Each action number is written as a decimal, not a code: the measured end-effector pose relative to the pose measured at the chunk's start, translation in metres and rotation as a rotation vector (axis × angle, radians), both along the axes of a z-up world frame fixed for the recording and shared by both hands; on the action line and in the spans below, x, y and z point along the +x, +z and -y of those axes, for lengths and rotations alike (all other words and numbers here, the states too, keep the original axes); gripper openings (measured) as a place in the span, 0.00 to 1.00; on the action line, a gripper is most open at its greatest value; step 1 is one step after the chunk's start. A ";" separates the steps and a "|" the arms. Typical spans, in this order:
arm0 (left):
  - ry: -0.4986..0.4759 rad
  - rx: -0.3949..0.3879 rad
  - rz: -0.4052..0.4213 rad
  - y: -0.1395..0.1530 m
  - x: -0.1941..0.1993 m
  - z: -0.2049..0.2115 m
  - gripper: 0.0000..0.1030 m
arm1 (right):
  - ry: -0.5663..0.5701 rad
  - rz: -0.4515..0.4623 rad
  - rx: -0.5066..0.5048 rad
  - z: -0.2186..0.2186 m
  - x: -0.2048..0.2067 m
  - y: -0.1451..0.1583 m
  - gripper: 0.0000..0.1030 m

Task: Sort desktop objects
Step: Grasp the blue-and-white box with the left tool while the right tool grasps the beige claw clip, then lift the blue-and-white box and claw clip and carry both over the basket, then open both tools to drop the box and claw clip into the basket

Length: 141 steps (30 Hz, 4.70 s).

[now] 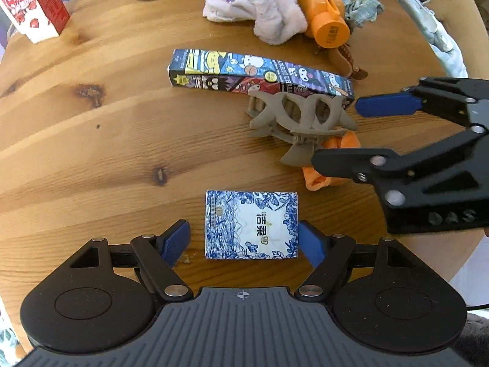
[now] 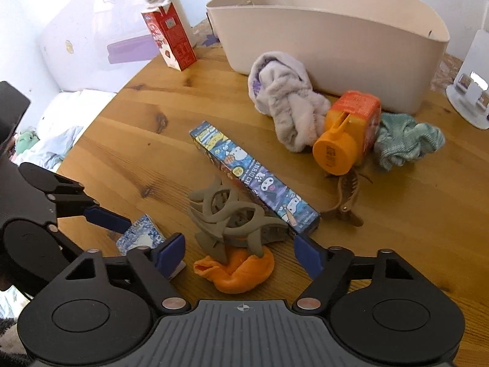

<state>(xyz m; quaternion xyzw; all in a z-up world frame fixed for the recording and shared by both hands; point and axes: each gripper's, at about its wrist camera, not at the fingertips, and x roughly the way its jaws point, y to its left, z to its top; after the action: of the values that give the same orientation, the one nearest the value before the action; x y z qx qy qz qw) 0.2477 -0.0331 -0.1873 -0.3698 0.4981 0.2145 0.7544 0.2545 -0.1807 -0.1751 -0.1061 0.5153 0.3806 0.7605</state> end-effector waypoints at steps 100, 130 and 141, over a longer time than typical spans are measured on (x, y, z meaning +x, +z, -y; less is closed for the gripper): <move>0.219 0.412 0.296 0.144 0.045 -0.218 0.62 | -0.287 0.402 0.154 0.000 0.172 0.128 0.08; 0.143 0.311 0.140 0.093 0.084 -0.231 0.73 | -0.227 0.312 0.001 -0.021 0.196 0.085 0.60; 0.161 0.353 0.143 0.115 0.069 -0.220 0.73 | -0.284 0.336 0.051 0.007 0.182 0.106 0.93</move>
<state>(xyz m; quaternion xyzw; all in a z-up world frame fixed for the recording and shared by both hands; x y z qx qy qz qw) 0.3170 0.1866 -0.0719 -0.2849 0.3667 0.3311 0.8214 0.4362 -0.1874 -0.0690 -0.0751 0.3813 0.2596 0.8840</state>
